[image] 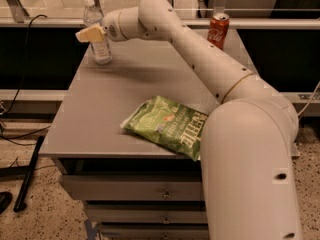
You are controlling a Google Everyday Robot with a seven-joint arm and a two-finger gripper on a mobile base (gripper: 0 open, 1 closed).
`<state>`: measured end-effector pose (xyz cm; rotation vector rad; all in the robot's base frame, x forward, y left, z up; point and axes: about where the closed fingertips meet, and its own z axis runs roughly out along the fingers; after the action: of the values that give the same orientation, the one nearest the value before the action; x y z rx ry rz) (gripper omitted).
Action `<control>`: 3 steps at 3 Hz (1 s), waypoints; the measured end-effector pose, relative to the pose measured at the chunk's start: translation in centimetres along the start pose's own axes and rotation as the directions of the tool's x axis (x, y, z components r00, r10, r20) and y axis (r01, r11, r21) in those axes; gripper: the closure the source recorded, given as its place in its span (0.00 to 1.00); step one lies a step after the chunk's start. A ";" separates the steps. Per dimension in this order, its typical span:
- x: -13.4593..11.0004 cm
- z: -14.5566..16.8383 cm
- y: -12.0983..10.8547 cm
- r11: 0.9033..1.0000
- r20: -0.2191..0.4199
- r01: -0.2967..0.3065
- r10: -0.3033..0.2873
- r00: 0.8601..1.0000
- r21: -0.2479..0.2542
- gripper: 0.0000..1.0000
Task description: Move blue plastic bottle near green jalapeno chip bag
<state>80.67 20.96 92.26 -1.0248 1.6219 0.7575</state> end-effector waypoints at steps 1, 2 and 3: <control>-0.7 -1.3 0.0 1.000 0.040 0.004 -0.004 0.999 0.012 0.65; -1.9 -4.2 0.8 1.000 0.070 0.031 -0.031 0.997 0.005 0.88; -2.1 -8.9 2.5 0.999 0.071 0.049 -0.048 0.996 -0.014 1.00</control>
Offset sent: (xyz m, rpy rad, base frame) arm -0.0448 -0.0618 0.0592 0.0687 -0.1103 0.0154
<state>74.88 14.90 96.63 -1.0332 1.5276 0.7667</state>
